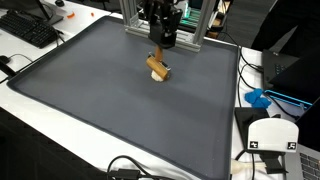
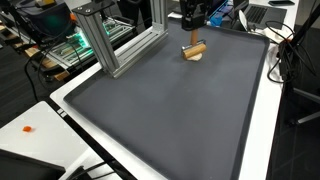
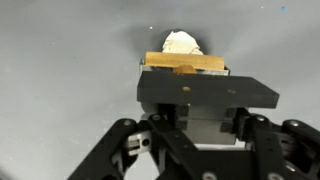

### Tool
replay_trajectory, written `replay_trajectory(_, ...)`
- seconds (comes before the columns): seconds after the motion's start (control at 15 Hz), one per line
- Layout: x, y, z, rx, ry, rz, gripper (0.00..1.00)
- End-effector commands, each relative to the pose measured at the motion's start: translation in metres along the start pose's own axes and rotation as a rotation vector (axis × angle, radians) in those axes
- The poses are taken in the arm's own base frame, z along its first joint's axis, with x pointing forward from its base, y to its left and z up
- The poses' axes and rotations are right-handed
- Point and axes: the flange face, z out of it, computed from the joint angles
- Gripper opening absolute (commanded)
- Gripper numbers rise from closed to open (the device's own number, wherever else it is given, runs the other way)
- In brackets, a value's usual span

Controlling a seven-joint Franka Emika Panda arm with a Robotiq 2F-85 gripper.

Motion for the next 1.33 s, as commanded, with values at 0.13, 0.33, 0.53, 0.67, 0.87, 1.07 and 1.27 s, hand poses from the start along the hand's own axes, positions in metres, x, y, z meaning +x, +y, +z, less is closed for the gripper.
replay_trajectory(0.13, -0.01, -0.008, 0.009, -0.021, -0.04, 0.01, 0.35)
replay_trajectory(0.33, -0.015, -0.01, 0.011, -0.009, -0.073, -0.006, 0.35)
replay_trajectory(0.53, -0.018, -0.013, 0.011, 0.002, -0.099, -0.012, 0.35)
replay_trajectory(0.67, -0.02, -0.013, 0.013, 0.003, -0.117, -0.016, 0.35)
replay_trajectory(0.87, -0.024, -0.014, 0.016, -0.003, -0.148, -0.022, 0.35)
replay_trajectory(1.07, -0.025, -0.015, 0.018, -0.006, -0.15, -0.011, 0.35)
replay_trajectory(1.27, -0.017, -0.014, 0.017, -0.005, -0.107, -0.001, 0.35)
